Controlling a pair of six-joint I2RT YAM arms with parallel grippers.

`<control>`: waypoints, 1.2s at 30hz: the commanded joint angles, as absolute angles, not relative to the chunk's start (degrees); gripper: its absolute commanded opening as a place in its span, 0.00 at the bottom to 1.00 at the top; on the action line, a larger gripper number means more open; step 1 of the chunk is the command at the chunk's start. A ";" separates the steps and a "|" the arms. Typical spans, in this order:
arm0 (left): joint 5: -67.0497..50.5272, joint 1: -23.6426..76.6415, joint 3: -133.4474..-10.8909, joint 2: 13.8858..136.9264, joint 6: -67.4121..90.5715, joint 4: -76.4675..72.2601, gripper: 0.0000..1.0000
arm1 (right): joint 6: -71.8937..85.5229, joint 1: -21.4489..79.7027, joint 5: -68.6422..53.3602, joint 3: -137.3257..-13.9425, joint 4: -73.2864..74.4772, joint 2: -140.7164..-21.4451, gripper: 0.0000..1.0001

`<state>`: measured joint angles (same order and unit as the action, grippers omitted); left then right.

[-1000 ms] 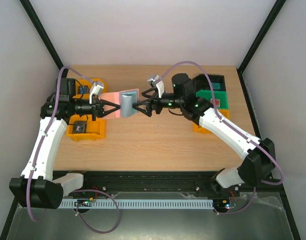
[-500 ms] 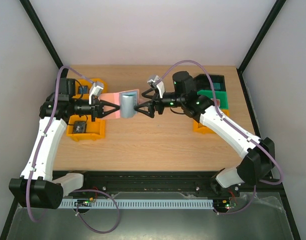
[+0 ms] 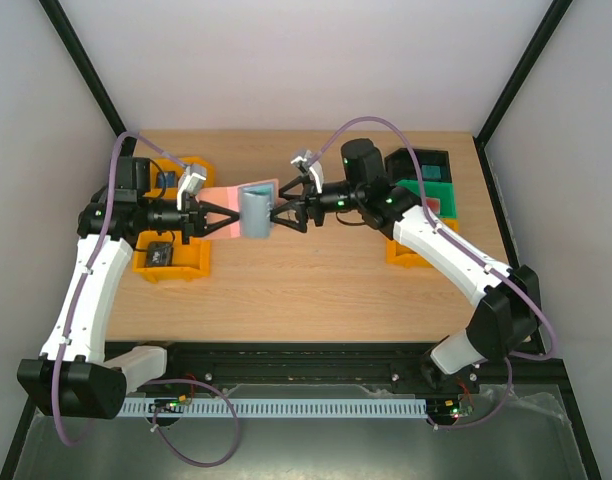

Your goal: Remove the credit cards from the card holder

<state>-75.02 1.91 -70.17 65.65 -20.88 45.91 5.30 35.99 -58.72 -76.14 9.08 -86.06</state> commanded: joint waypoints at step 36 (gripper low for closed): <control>-31.64 1.66 -62.39 64.17 -2.00 26.02 0.99 | 18.15 55.53 -14.29 -95.09 20.90 -94.18 0.02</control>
<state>-37.39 1.98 -63.20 64.95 -2.48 27.66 19.79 55.48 -9.82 -95.81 24.08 -99.18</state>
